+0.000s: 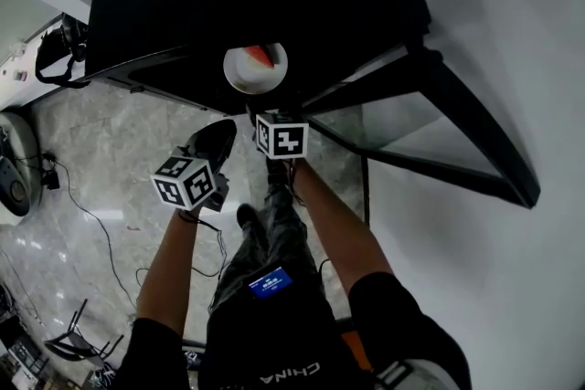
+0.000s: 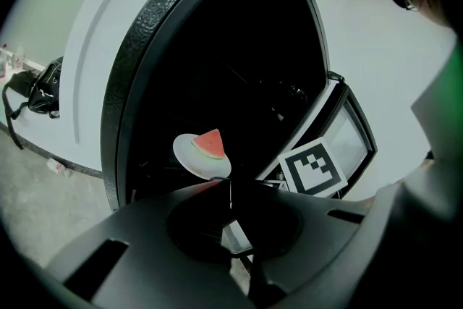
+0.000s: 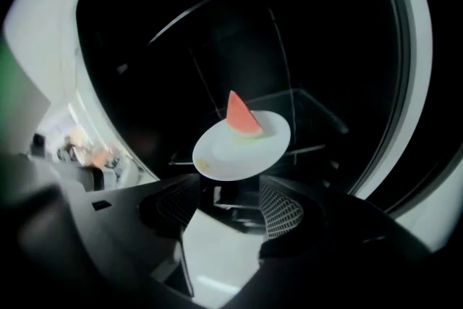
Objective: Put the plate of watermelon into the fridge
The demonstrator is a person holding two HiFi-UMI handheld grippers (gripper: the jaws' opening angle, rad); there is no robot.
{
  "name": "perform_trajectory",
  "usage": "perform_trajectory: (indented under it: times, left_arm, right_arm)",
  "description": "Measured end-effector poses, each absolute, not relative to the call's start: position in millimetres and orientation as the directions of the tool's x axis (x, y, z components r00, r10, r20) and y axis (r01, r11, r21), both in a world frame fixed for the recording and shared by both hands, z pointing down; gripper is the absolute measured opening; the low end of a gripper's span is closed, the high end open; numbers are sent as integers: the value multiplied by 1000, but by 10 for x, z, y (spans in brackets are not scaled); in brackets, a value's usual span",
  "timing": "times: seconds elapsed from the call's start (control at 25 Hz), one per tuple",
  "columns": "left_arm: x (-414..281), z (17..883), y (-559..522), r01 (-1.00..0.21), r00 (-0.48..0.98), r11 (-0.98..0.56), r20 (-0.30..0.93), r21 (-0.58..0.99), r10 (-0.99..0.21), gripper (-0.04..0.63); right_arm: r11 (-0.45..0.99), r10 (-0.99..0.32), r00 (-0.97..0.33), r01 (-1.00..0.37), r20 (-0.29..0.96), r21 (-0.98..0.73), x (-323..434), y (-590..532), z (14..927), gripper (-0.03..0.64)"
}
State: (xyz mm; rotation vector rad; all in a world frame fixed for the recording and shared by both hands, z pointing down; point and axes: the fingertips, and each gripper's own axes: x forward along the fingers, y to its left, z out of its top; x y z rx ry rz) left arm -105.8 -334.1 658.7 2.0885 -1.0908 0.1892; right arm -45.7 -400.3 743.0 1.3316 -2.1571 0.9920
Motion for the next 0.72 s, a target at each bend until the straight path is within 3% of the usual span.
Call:
perform_trajectory:
  times: [0.24, 0.72]
  left_arm:
    - [-1078, 6598, -3296, -756, 623, -345, 450, 556, -640, 12]
    - [-1127, 6641, -3298, -759, 615, -329, 454, 562, -644, 12]
  right_arm:
    - [330, -660, -392, -918, 642, -221, -462, -4016, 7403, 252]
    - [298, -672, -335, -939, 661, -173, -531, -4351, 7425, 250]
